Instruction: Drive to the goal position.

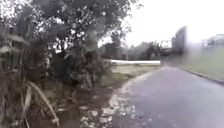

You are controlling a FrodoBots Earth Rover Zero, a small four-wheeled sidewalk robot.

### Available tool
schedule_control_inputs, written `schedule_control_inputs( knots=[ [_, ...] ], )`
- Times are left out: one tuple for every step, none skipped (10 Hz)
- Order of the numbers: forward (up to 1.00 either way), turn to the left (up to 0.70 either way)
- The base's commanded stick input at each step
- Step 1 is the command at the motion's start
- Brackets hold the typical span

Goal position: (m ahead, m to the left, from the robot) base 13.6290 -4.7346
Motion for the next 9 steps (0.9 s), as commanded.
schedule_control_inputs(
  knots=[
    [0.0,-0.7],
    [0.0,-0.7],
    [0.0,-0.7],
    [0.0,-0.7],
    [0.0,-0.7],
    [0.0,-0.7],
    [0.0,-0.7],
    [0.0,-0.7],
    [0.0,-0.7]
  ],
)
